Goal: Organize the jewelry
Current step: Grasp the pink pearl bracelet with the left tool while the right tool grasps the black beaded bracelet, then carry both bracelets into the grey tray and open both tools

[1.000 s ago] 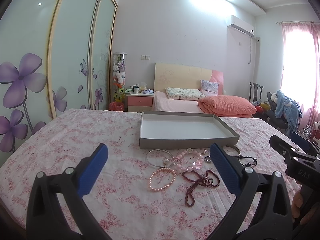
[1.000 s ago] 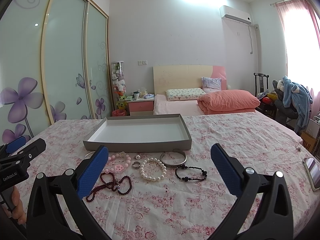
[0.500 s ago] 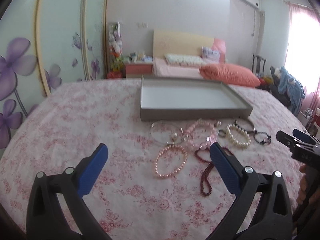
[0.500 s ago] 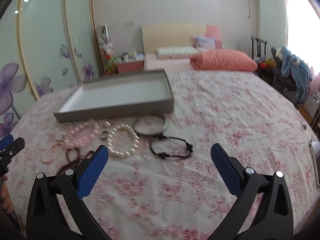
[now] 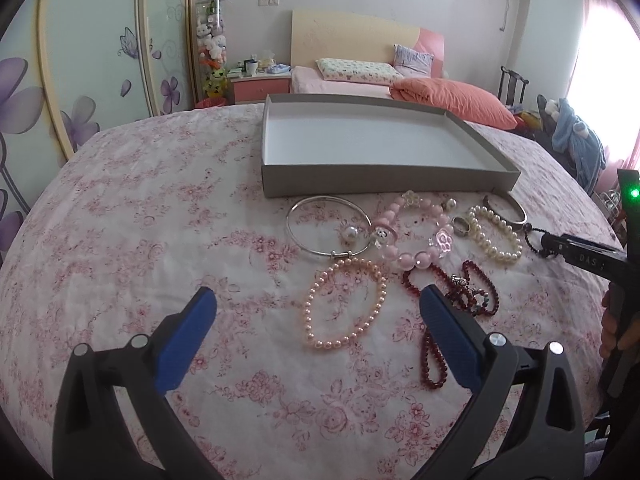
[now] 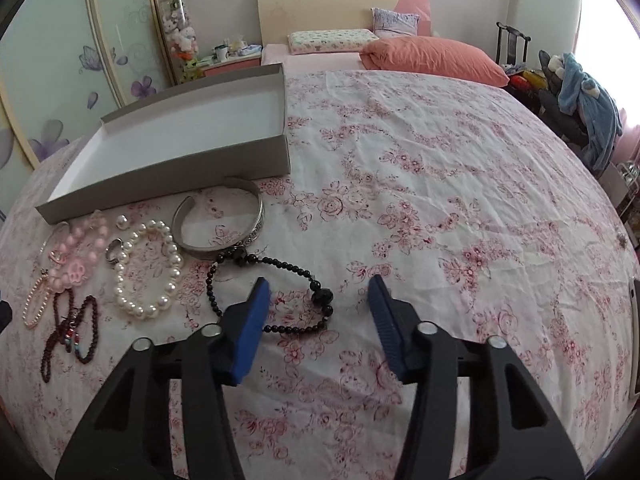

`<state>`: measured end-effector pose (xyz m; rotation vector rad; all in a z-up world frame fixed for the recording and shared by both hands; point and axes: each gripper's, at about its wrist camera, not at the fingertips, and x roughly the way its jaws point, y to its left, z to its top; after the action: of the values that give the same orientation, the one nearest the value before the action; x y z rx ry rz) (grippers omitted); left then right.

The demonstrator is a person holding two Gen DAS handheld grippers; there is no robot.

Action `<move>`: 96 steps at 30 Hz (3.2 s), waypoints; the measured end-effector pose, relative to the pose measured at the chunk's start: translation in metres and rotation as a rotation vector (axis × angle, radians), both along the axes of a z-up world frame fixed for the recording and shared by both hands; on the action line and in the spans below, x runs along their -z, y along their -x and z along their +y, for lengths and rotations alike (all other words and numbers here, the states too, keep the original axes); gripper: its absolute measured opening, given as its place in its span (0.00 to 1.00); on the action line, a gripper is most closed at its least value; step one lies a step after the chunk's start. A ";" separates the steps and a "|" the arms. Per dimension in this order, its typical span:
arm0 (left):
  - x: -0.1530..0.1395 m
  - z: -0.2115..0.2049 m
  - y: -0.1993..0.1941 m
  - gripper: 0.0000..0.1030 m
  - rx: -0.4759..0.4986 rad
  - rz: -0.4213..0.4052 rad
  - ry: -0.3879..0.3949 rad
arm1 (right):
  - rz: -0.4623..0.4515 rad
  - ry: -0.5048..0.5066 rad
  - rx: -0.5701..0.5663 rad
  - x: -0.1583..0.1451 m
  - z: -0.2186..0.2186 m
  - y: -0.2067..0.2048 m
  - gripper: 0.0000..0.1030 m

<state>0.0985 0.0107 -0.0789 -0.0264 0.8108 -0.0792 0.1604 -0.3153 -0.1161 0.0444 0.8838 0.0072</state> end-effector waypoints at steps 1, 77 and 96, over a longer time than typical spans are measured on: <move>0.001 -0.001 -0.001 0.96 0.003 0.003 -0.003 | -0.001 0.003 -0.003 -0.001 0.001 -0.002 0.38; -0.094 -0.008 -0.023 0.06 -0.017 -0.282 0.014 | -0.422 -0.175 -0.216 -0.120 0.046 0.021 0.12; -0.104 -0.024 -0.122 0.06 -0.066 -0.327 0.005 | -0.490 -0.159 -0.219 -0.135 0.076 -0.072 0.12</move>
<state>0.2205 -0.0131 0.0254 -0.0432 0.4827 -0.0221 0.2322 -0.2390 0.0192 0.0900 0.3932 0.2823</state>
